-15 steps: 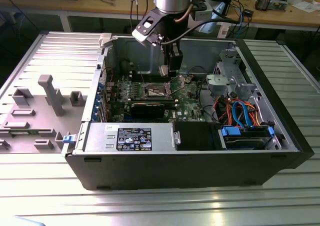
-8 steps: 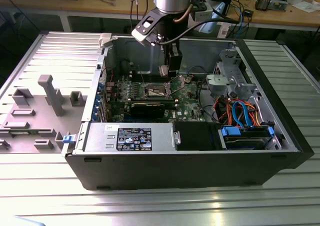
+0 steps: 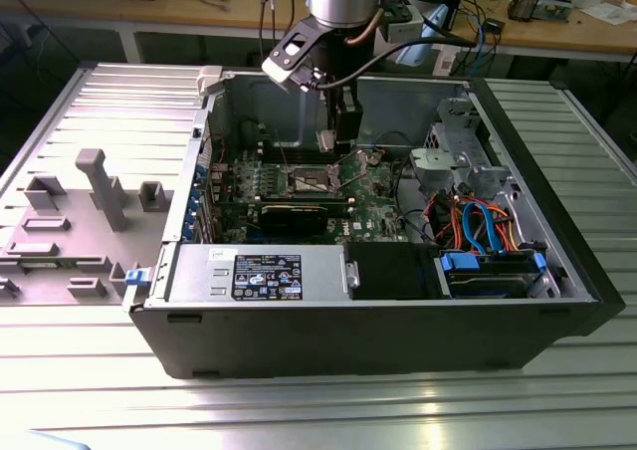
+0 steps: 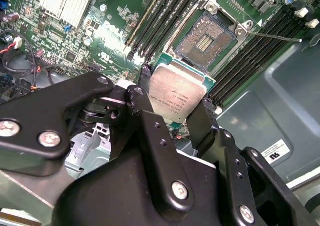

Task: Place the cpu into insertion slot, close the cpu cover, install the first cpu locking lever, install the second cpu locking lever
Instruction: 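Place the cpu into insertion slot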

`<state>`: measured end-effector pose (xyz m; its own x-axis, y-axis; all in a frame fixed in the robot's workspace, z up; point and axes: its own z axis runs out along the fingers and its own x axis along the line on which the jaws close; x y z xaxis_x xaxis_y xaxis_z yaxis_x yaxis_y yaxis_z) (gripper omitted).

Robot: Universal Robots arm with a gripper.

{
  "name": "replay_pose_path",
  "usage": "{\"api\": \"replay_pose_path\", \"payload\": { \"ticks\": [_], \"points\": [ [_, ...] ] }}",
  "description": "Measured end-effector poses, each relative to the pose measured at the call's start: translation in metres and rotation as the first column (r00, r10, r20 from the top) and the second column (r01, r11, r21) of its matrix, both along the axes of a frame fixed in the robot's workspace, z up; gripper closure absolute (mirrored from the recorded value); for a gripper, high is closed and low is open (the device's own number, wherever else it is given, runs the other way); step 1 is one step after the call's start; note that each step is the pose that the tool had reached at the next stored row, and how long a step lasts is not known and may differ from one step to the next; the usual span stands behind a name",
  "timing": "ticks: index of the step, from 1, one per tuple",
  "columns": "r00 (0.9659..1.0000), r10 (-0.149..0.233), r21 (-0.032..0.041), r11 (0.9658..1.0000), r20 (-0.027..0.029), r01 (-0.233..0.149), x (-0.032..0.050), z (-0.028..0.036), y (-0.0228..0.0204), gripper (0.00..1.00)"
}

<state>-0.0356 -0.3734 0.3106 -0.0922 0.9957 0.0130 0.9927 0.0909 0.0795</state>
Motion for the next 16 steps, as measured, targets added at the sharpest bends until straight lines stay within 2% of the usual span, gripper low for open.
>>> {"api": "replay_pose_path", "payload": {
  "ticks": [2,6,8,13,16],
  "points": [
    [1.0,-0.005,-0.0009,1.0,-0.0008,0.005,-0.0005,-0.0029,0.0005,0.46],
    [0.9996,-0.027,-0.0017,0.9996,-0.0105,0.027,-0.0009,-0.0061,0.0013,0.46],
    [0.9993,-0.034,-0.0018,0.9994,-0.0137,0.034,-0.0012,-0.0067,0.0014,0.46],
    [0.9988,-0.045,-0.002,0.999,-0.0193,0.045,-0.0032,-0.0112,0.0018,0.46],
    [0.9985,-0.051,-0.0023,0.9987,-0.0208,0.051,-0.0046,-0.0142,0.0026,0.46]
  ]
}}
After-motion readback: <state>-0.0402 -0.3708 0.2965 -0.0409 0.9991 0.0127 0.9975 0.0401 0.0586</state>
